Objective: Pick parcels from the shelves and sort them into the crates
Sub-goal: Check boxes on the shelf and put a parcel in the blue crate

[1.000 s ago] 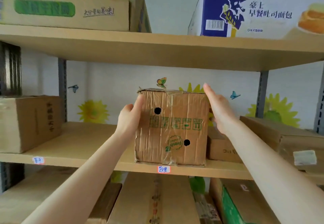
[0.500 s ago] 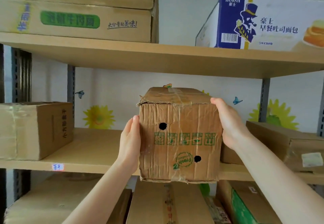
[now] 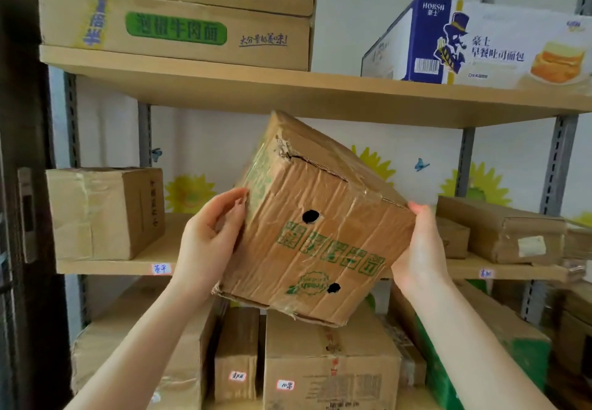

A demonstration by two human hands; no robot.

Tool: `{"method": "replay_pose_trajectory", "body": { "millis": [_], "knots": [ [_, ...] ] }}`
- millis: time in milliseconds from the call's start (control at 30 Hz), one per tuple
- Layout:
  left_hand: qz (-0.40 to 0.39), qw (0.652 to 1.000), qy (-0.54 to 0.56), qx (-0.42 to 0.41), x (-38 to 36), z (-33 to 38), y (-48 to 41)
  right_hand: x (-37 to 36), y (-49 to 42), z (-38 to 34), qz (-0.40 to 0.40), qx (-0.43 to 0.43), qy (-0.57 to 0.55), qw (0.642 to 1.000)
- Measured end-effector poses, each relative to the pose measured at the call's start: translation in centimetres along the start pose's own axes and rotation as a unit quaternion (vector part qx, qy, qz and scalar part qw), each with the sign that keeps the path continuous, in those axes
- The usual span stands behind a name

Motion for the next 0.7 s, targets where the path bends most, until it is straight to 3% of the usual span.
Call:
{"method": "replay_pose_trajectory", "body": {
  "millis": [67, 133, 233, 300, 367, 467, 567, 700],
  "knots": [
    [0.015, 0.997, -0.037, 0.059, 1.1, -1.2, 1.0, 1.0, 0.9, 1.0, -0.001, 0.006, -0.041, 0.999],
    [-0.004, 0.979, -0.034, 0.199, 1.4, -3.5, 2.6, 2.0, 1.3, 2.0, -0.004, 0.005, -0.071, 0.997],
    [-0.088, 0.914, 0.18, 0.353, -1.6, -5.5, 5.5, 3.7, 1.7, 3.4, -0.019, -0.013, -0.118, 0.993],
    [-0.094, 0.886, 0.261, 0.372, -2.8, -5.4, 6.3, 4.6, 2.0, 3.6, -0.036, -0.022, -0.145, 0.988],
    [-0.099, 0.883, 0.286, 0.36, -3.6, -5.2, 6.7, 5.9, 1.9, 3.3, -0.052, -0.028, -0.161, 0.985],
    [-0.089, 0.877, 0.329, 0.338, -4.7, -4.4, 7.3, 7.9, 1.2, 3.4, -0.023, -0.063, 0.005, 0.998],
    [-0.059, 0.863, 0.367, 0.341, -5.5, -4.0, 8.2, 8.2, 0.9, 2.0, -0.013, -0.038, 0.244, 0.969],
    [-0.038, 0.87, 0.36, 0.336, -5.9, -3.4, 9.2, 4.8, 2.2, -0.4, -0.075, -0.05, 0.35, 0.932]
  ]
}}
Point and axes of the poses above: each hand's wrist, its own y-axis away from the middle knuckle, its own x-axis out of the back of the hand, z = x × y, the point moved 9 cm from there along -y, towards the middle knuckle, and after that the axes turned 10 degrees about -x, right-handed, at the moved point
